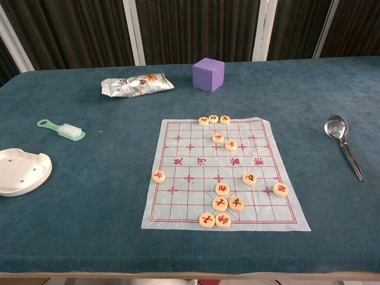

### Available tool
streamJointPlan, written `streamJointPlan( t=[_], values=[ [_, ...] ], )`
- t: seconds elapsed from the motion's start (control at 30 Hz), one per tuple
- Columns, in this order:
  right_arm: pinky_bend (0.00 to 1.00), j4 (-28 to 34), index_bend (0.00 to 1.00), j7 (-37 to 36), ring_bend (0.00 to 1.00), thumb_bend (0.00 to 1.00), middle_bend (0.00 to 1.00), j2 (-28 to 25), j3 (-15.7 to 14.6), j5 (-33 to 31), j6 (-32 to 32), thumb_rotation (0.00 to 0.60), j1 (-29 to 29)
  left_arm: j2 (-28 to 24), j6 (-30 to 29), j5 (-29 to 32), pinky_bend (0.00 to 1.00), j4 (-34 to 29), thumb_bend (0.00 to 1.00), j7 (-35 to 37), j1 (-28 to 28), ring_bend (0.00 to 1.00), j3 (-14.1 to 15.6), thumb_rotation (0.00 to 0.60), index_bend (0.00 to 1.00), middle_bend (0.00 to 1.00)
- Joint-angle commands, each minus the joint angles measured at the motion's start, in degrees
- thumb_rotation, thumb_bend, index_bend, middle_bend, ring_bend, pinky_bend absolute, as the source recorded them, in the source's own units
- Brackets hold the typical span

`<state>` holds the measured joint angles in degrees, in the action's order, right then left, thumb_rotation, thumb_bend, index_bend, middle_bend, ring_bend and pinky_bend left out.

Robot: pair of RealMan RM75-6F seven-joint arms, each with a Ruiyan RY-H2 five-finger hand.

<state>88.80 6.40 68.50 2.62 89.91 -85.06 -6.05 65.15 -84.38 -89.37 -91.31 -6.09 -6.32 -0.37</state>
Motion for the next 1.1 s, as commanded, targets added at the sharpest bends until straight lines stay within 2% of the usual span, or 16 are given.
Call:
streamJointPlan(
  t=[0.03, 0.23, 0.43, 0.6, 0.77, 0.93, 1.1],
  values=[
    [0.00, -0.45, 0.00, -0.15, 0.00, 0.22, 0.00, 0.33, 0.01, 0.39, 0.24, 0.600, -0.37, -0.05, 0.23, 0.21, 0.00, -0.05, 0.43, 0.35, 0.08, 0.00, 0.08, 0.600, 0.00, 0.00],
    [0.00, -2.46, 0.01, -3.43, 0.00, 0.21, 0.00, 2.35, -0.01, 4.33, 2.99, 0.600, -4.22, -0.42, -0.03, -0.24, 0.00, 0.12, 0.43, 2.38, 0.18, 0.00, 0.28, 0.600, 0.00, 0.00],
    [0.00, 1.08, 0.18, -1.86, 0.00, 0.23, 0.00, 3.45, 3.93, 2.80, 13.39, 0.600, -13.08, -1.62, 1.16, -1.02, 0.00, 0.42, 0.43, 5.78, -0.53, 0.00, 0.76, 0.600, 0.00, 0.00],
    [0.00, 2.43, 0.34, 4.59, 0.00, 0.29, 0.00, 8.68, 7.84, -2.65, 22.02, 0.600, -20.20, -2.33, 1.79, -1.09, 0.00, 1.11, 0.43, 8.58, -0.87, 0.00, 0.91, 0.600, 0.00, 0.00],
    [0.00, -1.79, 0.48, 11.00, 0.00, 0.39, 0.00, 16.90, 10.27, -8.07, 27.95, 0.600, -26.41, -3.16, 2.25, -1.03, 0.00, 1.56, 0.43, 11.01, -1.05, 0.00, 1.09, 0.600, 0.00, 0.00],
    [0.00, -8.97, 0.52, 16.15, 0.00, 0.40, 0.01, 24.82, 11.26, -13.46, 31.90, 0.600, -31.03, -3.82, 1.93, -1.11, 0.00, 1.81, 0.43, 12.90, -0.96, 0.00, 1.13, 0.600, 0.00, 0.00],
    [0.00, -13.72, 0.53, 18.55, 0.00, 0.40, 0.01, 28.96, 11.15, -15.76, 31.70, 0.600, -32.76, -4.14, 1.64, -1.37, 0.00, 2.05, 0.43, 13.67, -0.83, 0.00, 1.29, 0.600, 0.00, 0.00]
  ],
)
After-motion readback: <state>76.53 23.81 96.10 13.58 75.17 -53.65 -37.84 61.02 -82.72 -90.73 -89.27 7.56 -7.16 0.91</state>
